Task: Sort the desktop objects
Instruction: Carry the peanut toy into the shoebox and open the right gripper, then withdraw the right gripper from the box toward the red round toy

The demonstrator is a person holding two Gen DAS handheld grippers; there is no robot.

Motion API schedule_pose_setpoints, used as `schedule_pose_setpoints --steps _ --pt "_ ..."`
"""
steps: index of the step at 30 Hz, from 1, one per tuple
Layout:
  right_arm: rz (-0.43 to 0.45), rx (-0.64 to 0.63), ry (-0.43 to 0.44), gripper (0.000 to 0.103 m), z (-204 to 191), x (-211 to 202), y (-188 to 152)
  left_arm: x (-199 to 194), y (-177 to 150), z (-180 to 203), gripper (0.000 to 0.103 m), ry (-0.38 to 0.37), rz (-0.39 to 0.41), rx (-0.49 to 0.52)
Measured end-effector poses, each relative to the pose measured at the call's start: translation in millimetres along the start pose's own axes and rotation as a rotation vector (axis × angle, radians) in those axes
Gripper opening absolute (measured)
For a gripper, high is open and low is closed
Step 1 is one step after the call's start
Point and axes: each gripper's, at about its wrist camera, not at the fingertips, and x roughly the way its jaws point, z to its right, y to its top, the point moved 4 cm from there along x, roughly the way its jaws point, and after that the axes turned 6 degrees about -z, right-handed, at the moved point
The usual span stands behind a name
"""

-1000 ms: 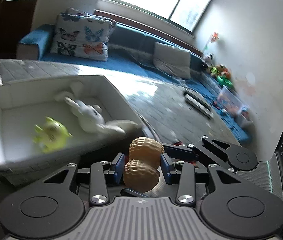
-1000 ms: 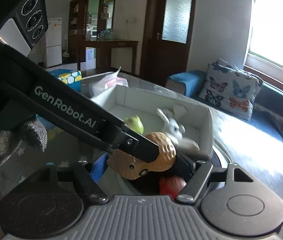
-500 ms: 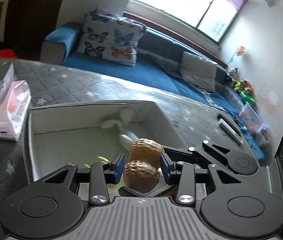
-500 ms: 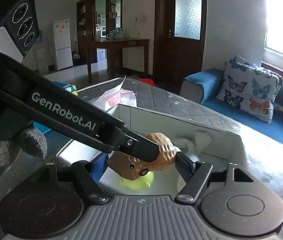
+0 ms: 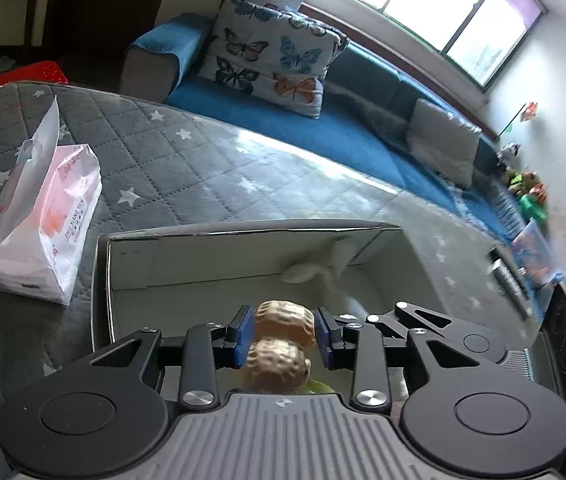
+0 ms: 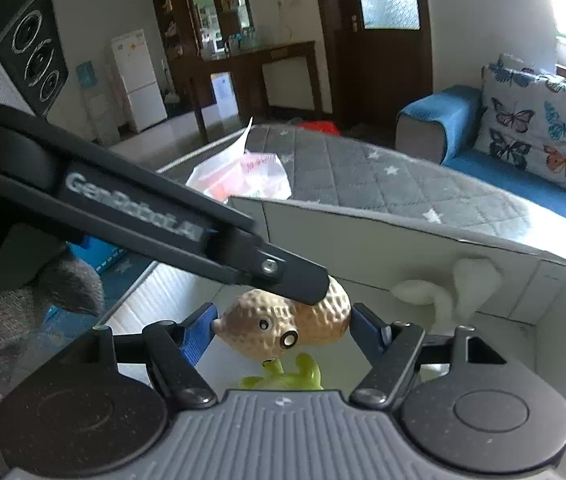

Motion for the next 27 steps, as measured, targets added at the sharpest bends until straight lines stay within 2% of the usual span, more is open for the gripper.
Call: schedule_pose_setpoints --steps 14,17,20,27 --pt "-0.111 -0.060 -0.059 0.075 -7.9 25.7 8.0 14.2 -3.3 -12.7 0.037 0.052 -0.022 -0.005" --pt "-0.107 -0.058 -0.062 0.076 -8.4 26.6 8.8 12.7 -3.8 -14.0 0.037 0.056 -0.019 -0.011" --pt "-0.089 -0.057 -0.067 0.082 -10.2 19.4 6.1 8.1 -4.0 -13.0 0.037 0.060 -0.007 -0.009" --pt "-0.030 -0.062 -0.084 0.083 -17.3 -6.2 -1.0 -10.4 -8.0 -8.9 0.037 0.061 0.038 -0.016"
